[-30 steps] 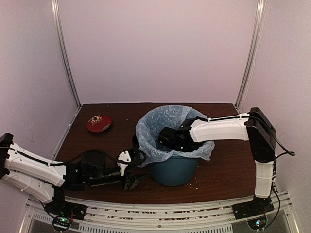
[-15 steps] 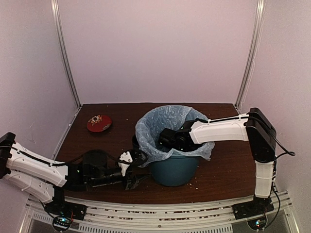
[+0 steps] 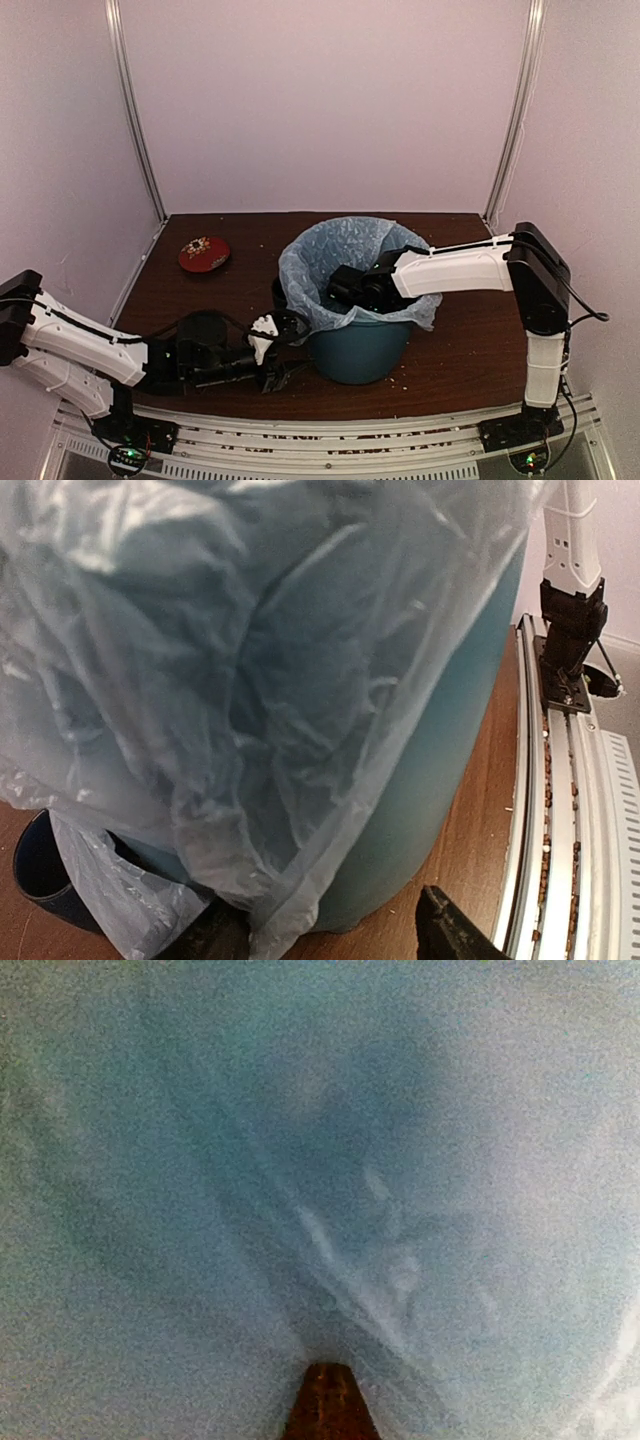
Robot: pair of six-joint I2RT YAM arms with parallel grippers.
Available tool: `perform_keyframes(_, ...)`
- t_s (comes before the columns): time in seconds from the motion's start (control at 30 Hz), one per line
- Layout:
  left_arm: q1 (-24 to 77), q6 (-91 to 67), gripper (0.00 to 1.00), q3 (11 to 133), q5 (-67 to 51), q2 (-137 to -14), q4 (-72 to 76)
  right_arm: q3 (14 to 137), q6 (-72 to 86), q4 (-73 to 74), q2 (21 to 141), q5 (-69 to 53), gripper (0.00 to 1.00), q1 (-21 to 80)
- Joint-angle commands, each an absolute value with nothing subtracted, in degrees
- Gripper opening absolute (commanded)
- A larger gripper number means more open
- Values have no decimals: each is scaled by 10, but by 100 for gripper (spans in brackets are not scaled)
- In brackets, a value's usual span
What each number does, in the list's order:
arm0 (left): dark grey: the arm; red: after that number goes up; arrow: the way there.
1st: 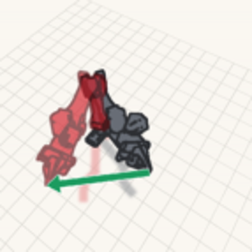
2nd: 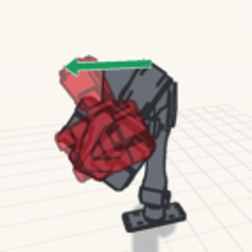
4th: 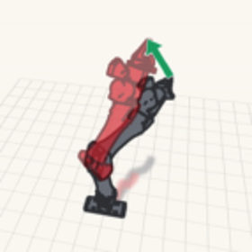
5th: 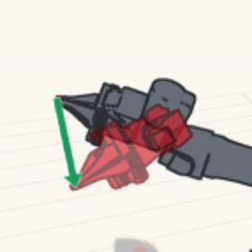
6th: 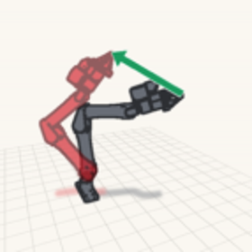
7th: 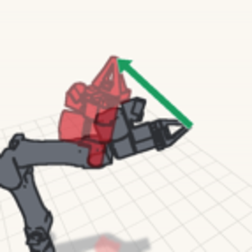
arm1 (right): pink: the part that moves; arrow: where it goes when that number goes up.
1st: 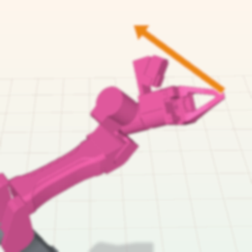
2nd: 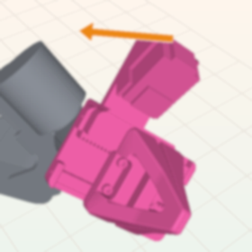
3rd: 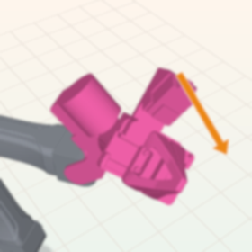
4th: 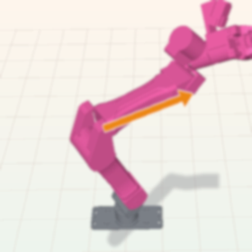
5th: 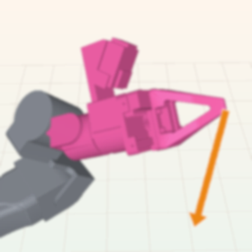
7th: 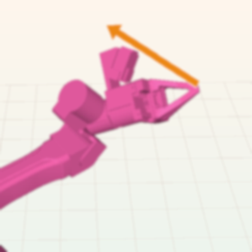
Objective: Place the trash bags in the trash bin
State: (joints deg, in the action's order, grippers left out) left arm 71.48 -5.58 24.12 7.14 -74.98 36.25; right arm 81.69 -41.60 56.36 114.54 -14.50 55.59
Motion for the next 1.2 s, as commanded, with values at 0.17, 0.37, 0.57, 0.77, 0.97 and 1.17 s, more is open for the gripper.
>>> perform_keyframes(0.17, 716, -50, 59, 264, 59, -779, 404, 796, -409, 585, 1159, -132, 0, 560)
perform_keyframes(0.37, 716, -51, 59, 262, 61, -777, 405, 800, -403, 584, 1172, -130, 0, 561)
perform_keyframes(0.57, 716, -52, 59, 261, 65, -777, 408, 794, -381, 566, 1189, -107, 0, 561)
perform_keyframes(0.77, 716, -52, 59, 263, 64, -777, 406, 785, -374, 519, 1105, -106, 0, 561)
perform_keyframes(0.97, 716, -48, 59, 264, 68, -770, 399, 811, -381, 519, 986, -148, 2, 556)
perform_keyframes(1.17, 716, -47, 59, 265, 77, -746, 376, 843, -390, 555, 966, -158, 12, 555)
